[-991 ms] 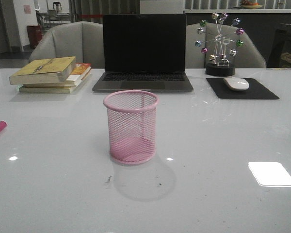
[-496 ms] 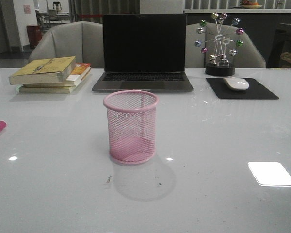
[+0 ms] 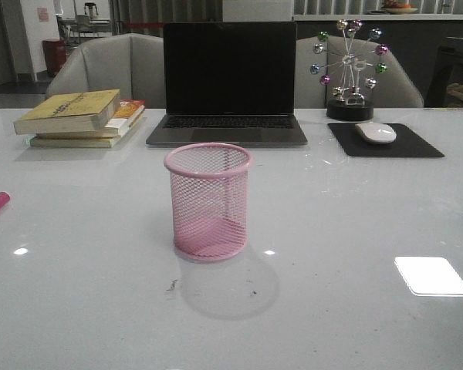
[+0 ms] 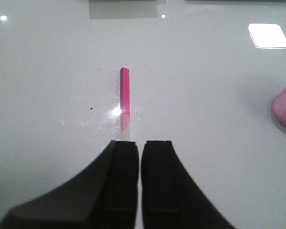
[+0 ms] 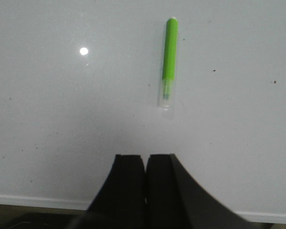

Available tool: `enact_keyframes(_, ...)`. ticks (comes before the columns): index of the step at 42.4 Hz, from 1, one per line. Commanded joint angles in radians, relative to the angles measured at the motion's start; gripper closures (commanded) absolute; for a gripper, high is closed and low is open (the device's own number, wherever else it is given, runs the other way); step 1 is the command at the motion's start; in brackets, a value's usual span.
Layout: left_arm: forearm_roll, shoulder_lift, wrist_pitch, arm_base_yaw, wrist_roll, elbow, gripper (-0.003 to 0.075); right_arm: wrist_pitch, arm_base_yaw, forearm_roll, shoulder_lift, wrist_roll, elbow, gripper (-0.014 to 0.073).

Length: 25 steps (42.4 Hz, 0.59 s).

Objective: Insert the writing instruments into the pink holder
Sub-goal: 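Grasp the green marker with the right gripper and lift it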

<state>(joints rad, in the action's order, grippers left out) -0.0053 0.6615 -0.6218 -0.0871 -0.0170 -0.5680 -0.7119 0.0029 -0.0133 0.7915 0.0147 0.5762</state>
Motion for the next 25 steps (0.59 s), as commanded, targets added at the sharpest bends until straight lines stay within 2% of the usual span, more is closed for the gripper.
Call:
enact_keyframes(1, -0.02, 0.02, 0.077, -0.012, -0.002, -0.032, 0.0344, 0.078, -0.005, -0.002, 0.042, -0.004, 0.033, 0.0276)
enact_keyframes(4, -0.027, 0.023, 0.079, -0.034, -0.002, -0.032, 0.0198, 0.079, -0.006, -0.002, 0.083, -0.003, 0.039, 0.0151)
enact_keyframes(7, -0.027, 0.023, 0.079, -0.072, -0.004, -0.032, 0.0141, 0.07, -0.013, -0.002, 0.134, 0.022, 0.056, 0.0102)
enact_keyframes(18, 0.005, 0.023, 0.106, -0.258, -0.006, -0.032, 0.0141, 0.077, -0.084, -0.002, 0.402, 0.039, 0.196, 0.0106)
enact_keyframes(25, 0.011, 0.025, 0.112, -0.304, -0.006, -0.032, 0.0141, 0.077, -0.102, 0.007, 0.587, 0.038, 0.331, 0.0106)
